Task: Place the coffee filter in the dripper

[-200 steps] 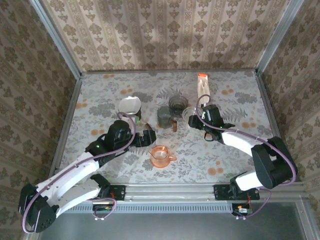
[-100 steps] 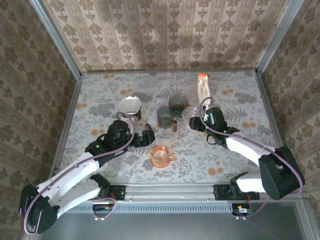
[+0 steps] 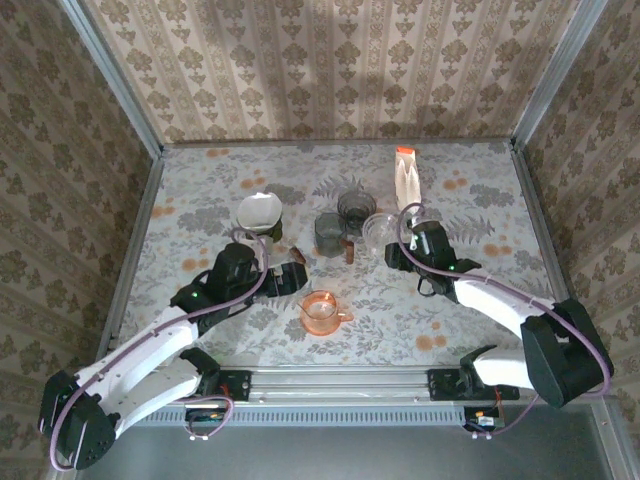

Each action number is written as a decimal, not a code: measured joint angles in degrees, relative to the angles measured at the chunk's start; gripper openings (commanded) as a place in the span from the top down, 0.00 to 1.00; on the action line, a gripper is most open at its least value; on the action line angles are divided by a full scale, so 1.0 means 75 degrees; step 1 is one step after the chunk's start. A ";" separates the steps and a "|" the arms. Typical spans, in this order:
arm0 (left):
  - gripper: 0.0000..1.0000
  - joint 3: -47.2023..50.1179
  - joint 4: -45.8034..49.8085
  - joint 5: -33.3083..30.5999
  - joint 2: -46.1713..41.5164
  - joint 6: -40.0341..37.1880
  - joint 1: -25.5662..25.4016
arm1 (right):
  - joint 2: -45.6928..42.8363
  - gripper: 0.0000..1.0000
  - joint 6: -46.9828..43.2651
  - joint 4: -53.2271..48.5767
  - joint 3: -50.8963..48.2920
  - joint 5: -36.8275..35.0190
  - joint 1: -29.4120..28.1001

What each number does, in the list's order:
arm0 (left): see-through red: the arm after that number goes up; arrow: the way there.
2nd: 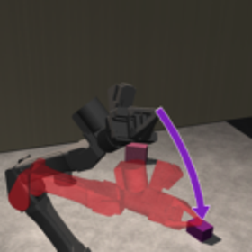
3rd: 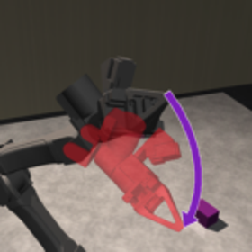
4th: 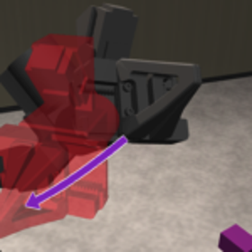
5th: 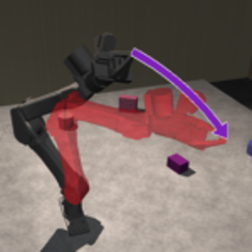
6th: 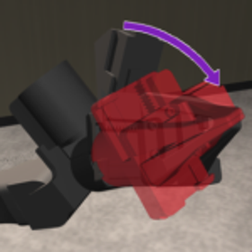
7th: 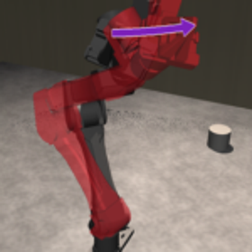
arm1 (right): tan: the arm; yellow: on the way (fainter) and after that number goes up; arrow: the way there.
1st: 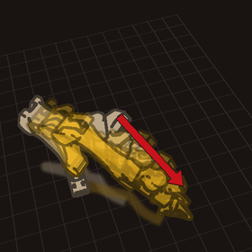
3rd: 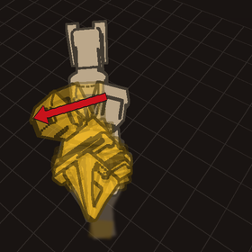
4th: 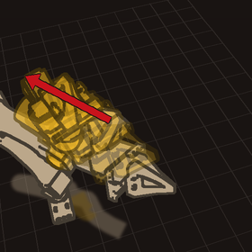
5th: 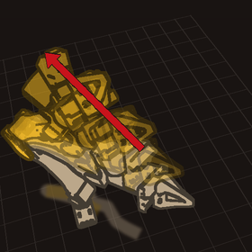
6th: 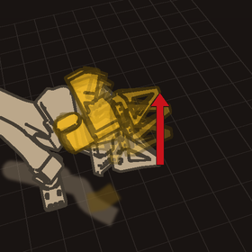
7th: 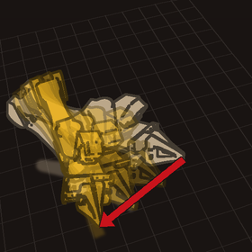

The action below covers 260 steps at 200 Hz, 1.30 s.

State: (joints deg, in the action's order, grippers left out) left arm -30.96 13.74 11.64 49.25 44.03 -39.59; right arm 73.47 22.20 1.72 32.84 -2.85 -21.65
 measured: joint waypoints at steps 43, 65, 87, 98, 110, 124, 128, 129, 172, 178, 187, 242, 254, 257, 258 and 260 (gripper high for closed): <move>0.00 0.0102 -0.0003 0.0029 -0.0006 0.0079 0.0044 | -0.0015 0.30 0.0015 0.0041 0.0012 0.0006 0.0000; 0.00 0.0117 -0.0003 0.0055 -0.0009 0.0125 0.0044 | -0.0254 0.32 0.0029 0.0029 0.0012 0.0006 0.0017; 0.00 0.0119 -0.0006 0.0082 -0.0020 0.0137 0.0087 | -0.0481 0.35 -0.0047 -0.0221 0.0082 -0.0038 0.0105; 0.00 0.0134 -0.0009 0.0082 -0.0020 0.0137 0.0102 | -0.0510 0.35 -0.0175 -0.0475 0.0198 -0.0131 0.0146; 0.00 0.0175 -0.0038 0.0085 -0.0029 0.0140 0.0143 | -0.0525 0.36 -0.0289 -0.0737 0.0312 -0.0204 0.0154; 0.00 0.0256 -0.0064 0.0093 -0.0050 0.0146 0.0175 | -0.0542 0.37 -0.0399 -0.1017 0.0391 -0.0221 0.0160; 0.00 0.0280 -0.0067 0.0111 -0.0055 0.0157 0.0189 | -0.0539 0.38 -0.0408 -0.1093 0.0408 -0.0221 0.0160; 0.00 0.0289 -0.0067 0.0111 -0.0058 0.0166 0.0195 | -0.0539 0.38 -0.0428 -0.1122 0.0414 -0.0221 0.0160; 0.00 0.0533 -0.0210 0.0283 -0.0082 0.0198 0.0353 | -0.0248 0.39 -0.0714 -0.1912 0.0775 -0.0221 0.0160; 0.01 0.0545 -0.0216 0.0306 -0.0085 0.0198 0.0382 | -0.0143 0.39 -0.0755 -0.1985 0.0877 -0.0224 0.0160; 0.00 0.0548 -0.0233 0.0344 -0.0085 0.0198 0.0396 | 0.0023 0.39 -0.0822 -0.2092 0.1043 -0.0230 0.0160; 0.01 0.0627 -0.0405 0.0565 -0.0152 0.0198 0.0574 | 0.1029 0.41 -0.1513 -0.2451 0.2011 -0.0315 0.0163; 0.00 0.0627 -0.0414 0.0618 -0.0152 0.0198 0.0597 | 0.1297 0.41 -0.1684 -0.2492 0.2229 -0.0303 0.0169; 0.00 0.0627 -0.0414 0.0629 -0.0152 0.0198 0.0603 | 0.1355 0.41 -0.1728 -0.2492 0.2273 -0.0303 0.0169; 0.00 0.0627 -0.0414 0.0629 -0.0152 0.0198 0.0603 | 0.1370 0.42 -0.1740 -0.2495 0.2285 -0.0303 0.0169; 0.00 0.0627 -0.0414 0.0632 -0.0152 0.0198 0.0603 | 0.1411 0.42 -0.1751 -0.2492 0.2314 -0.0291 0.0169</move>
State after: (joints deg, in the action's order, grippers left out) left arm -26.26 10.63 16.38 48.12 45.52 -35.07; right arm 84.05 9.06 -16.97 50.19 -5.04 -20.38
